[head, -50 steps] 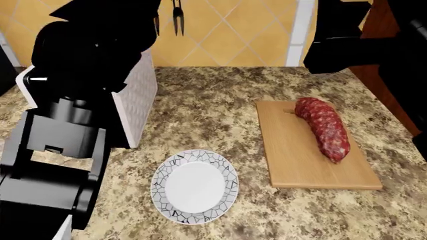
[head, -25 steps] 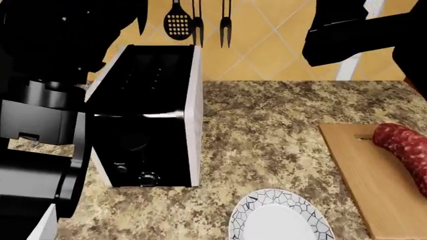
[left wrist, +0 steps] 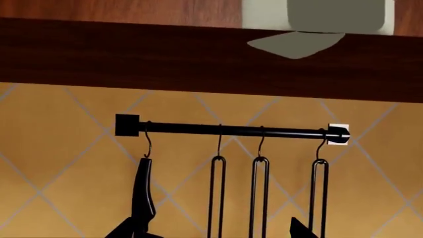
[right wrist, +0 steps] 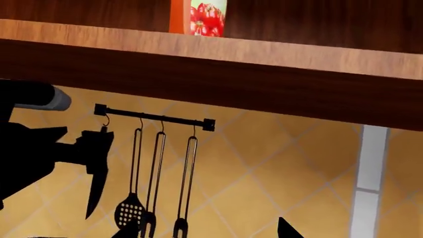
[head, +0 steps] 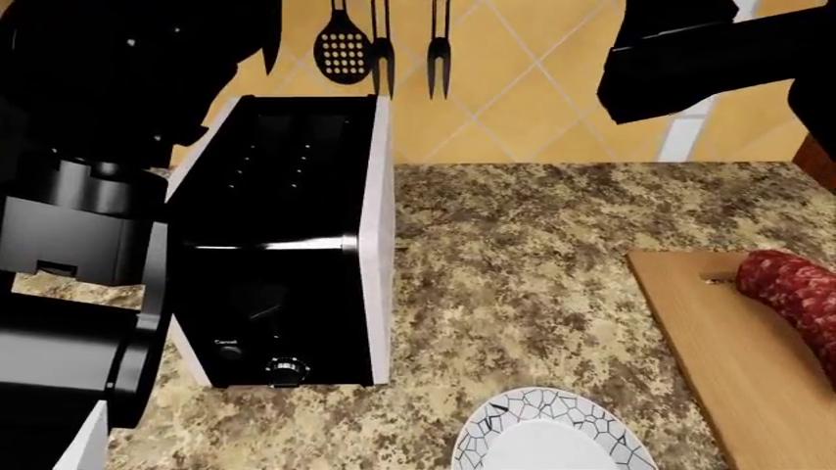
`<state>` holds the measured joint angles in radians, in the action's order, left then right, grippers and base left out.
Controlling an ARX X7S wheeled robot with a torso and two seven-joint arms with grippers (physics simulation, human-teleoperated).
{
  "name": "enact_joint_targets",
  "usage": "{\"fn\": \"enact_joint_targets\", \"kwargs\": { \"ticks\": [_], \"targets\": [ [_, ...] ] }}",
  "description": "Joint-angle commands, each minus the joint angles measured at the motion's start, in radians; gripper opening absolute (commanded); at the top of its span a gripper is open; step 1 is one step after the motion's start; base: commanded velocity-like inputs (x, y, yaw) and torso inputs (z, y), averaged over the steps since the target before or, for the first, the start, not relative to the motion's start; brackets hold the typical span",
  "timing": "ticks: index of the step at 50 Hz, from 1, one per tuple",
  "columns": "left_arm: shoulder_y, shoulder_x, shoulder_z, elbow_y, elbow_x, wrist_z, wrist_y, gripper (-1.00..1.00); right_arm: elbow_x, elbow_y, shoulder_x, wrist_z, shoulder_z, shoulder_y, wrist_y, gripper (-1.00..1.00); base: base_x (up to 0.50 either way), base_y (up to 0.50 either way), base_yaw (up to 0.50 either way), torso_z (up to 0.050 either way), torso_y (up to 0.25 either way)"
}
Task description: Pick the salami from the plate and place it on the cutting board. Then pick the condiment bottle from the cabinet and place it next to the cutting board.
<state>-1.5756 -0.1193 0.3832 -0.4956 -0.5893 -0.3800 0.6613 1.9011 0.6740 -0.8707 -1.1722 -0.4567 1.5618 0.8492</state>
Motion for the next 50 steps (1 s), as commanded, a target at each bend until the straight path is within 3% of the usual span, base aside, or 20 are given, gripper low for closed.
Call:
{"fn": "enact_joint_targets", "kwargs": {
  "ticks": [1, 14, 18, 23, 26, 40, 50],
  "targets": [
    [0.002, -0.002, 0.009, -0.003, -0.001, -0.002, -0.006, 1.00, 0.055, 0.055, -0.005, -0.122, -0.006, 0.074, -0.011, 1.00, 0.00, 0.00, 0.00, 0.000, 0.000],
    [0.007, -0.007, 0.014, 0.000, -0.008, -0.006, -0.008, 1.00, 0.159, 0.205, 0.015, -0.394, -0.018, 0.181, -0.173, 1.00, 0.00, 0.00, 0.00, 0.000, 0.000],
    [0.007, -0.009, 0.015, -0.007, -0.008, -0.007, -0.011, 1.00, 0.154, 0.252, -0.033, -0.397, -0.150, 0.311, -0.312, 1.00, 0.00, 0.00, 0.00, 0.000, 0.000],
    [0.012, -0.010, 0.018, -0.011, -0.010, -0.007, -0.016, 1.00, 0.142, 0.311, -0.098, -0.398, -0.479, 0.632, -0.530, 1.00, 0.00, 0.00, 0.00, 0.000, 0.000],
    [0.015, -0.010, 0.022, -0.013, -0.011, -0.008, -0.017, 1.00, 0.143, 0.331, -0.095, -0.398, -0.603, 0.772, -0.619, 1.00, 0.00, 0.00, 0.00, 0.000, 0.000],
    [0.023, -0.012, 0.032, -0.022, -0.015, -0.011, -0.022, 1.00, 0.230, 0.279, -0.015, -0.399, -0.348, 0.794, -0.458, 1.00, 0.00, 0.00, 0.00, 0.000, 0.000],
    [0.021, -0.020, 0.037, -0.014, -0.022, -0.013, -0.017, 1.00, 0.191, 0.051, 0.156, -0.398, -0.151, 0.794, -0.144, 1.00, 0.00, 0.00, 0.00, 0.000, 0.000]
  ]
}}
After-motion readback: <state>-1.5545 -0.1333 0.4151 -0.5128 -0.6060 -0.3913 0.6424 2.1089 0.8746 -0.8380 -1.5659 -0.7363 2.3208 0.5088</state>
